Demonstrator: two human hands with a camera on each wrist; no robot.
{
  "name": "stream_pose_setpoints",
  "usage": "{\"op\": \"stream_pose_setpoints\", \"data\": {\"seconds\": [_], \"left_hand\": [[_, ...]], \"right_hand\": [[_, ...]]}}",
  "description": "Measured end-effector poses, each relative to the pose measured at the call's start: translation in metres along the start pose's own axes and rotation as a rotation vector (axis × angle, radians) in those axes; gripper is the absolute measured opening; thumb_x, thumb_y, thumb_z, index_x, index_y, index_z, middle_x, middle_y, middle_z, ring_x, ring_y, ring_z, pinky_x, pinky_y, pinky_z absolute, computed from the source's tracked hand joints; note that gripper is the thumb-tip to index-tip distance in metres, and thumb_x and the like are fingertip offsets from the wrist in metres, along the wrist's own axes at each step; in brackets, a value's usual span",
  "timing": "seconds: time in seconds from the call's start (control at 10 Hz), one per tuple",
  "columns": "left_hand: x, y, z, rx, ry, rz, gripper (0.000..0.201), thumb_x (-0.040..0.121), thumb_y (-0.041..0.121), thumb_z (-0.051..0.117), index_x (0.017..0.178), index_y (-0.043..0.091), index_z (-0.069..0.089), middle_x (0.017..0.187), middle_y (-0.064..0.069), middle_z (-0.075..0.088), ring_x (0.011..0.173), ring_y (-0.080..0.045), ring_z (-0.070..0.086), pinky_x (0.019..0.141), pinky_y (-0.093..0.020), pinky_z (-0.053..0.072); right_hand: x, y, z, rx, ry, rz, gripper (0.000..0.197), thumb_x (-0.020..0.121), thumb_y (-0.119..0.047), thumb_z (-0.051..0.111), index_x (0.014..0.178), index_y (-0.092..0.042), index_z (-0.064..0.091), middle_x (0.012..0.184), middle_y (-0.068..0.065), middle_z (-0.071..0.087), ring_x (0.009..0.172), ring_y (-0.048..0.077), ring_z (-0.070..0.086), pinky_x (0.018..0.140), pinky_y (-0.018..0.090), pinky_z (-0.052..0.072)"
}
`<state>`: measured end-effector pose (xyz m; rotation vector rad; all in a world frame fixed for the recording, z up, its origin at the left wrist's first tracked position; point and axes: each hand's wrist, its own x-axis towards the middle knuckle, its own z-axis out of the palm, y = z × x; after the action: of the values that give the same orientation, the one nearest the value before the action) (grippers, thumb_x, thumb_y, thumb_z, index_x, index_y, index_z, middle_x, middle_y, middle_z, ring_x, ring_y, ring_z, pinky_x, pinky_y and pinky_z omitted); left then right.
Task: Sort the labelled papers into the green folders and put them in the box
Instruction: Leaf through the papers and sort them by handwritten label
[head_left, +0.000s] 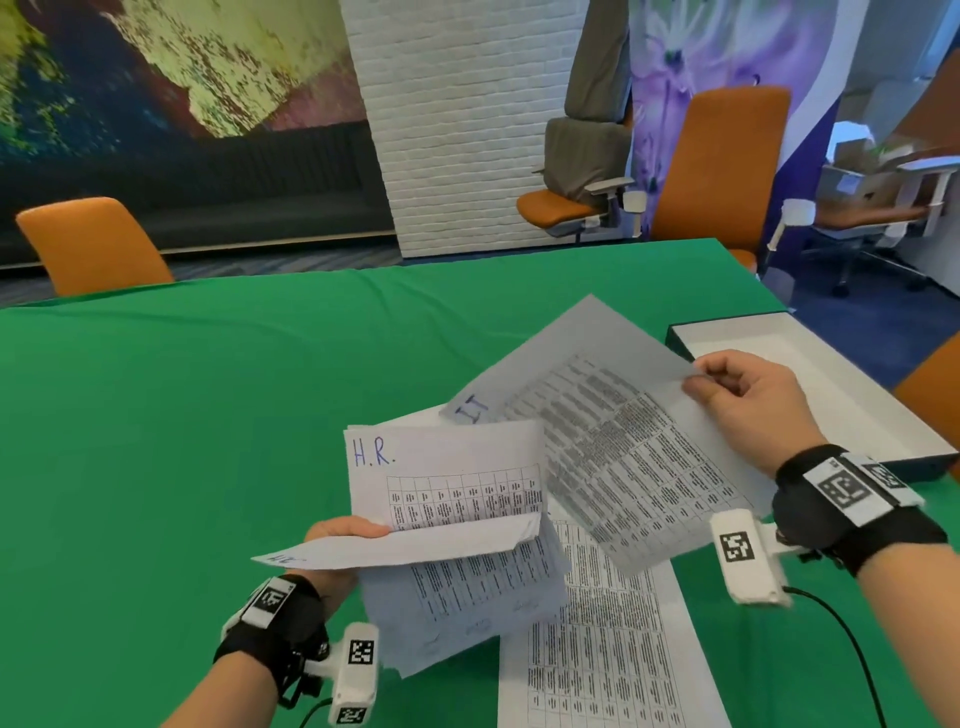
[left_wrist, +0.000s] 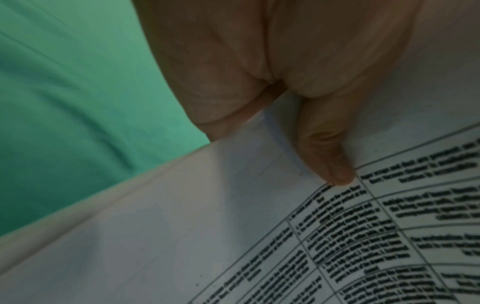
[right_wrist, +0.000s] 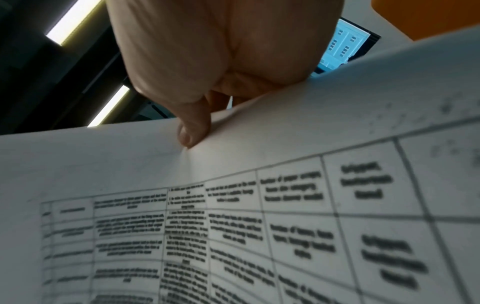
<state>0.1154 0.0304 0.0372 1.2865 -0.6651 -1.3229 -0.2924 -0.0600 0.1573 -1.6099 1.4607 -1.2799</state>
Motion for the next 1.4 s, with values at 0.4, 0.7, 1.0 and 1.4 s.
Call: {"op": "stream_pose_setpoints", "data": {"seconds": [0.4,0.7,1.0,1.4], "left_hand": [[0.004,-0.002,0.015,0.005,-0.102,0.012,0.048,0.020,0.025,0.091,0.055,-0.001,0.070,0.068,-0.022,0.069,0.065,-0.035,0.066,0.060,-0.037,0.058],[-0.008,0.013,0.022,0.299,-0.097,-0.206,0.035,0.018,0.040,0.079,0.049,0.027,0.073,0.055,0.003,0.070,0.051,-0.009,0.067,0.048,-0.020,0.054],[-0.003,-0.006,0.020,-0.147,-0.094,-0.086,0.100,0.031,0.013,0.085,0.112,-0.027,0.043,0.117,-0.043,0.050,0.093,-0.045,0.059,0.065,-0.040,0.058],[-0.032,0.014,0.030,0.204,-0.164,-0.106,0.021,0.064,0.000,0.073,0.045,0.009,0.071,0.053,-0.014,0.067,0.044,-0.022,0.066,0.039,-0.028,0.053]], "right_hand": [[-0.003,0.005,0.013,0.139,0.029,0.047,0.012,0.088,-0.009,0.062,0.083,-0.019,0.066,0.082,0.002,0.068,0.071,0.011,0.060,0.069,0.022,0.047],[-0.003,0.000,0.021,0.226,-0.081,0.078,0.009,0.086,-0.007,0.064,0.084,-0.015,0.067,0.076,-0.004,0.069,0.058,-0.003,0.060,0.063,0.015,0.049],[-0.048,0.038,0.062,0.044,-0.545,0.221,0.005,0.084,-0.011,0.068,0.080,-0.009,0.071,0.079,-0.003,0.074,0.071,0.004,0.066,0.070,0.020,0.052],[-0.058,0.032,0.079,0.156,-0.609,0.246,0.017,0.083,-0.003,0.067,0.098,-0.008,0.071,0.095,0.000,0.075,0.089,0.012,0.071,0.071,0.018,0.056]]}}
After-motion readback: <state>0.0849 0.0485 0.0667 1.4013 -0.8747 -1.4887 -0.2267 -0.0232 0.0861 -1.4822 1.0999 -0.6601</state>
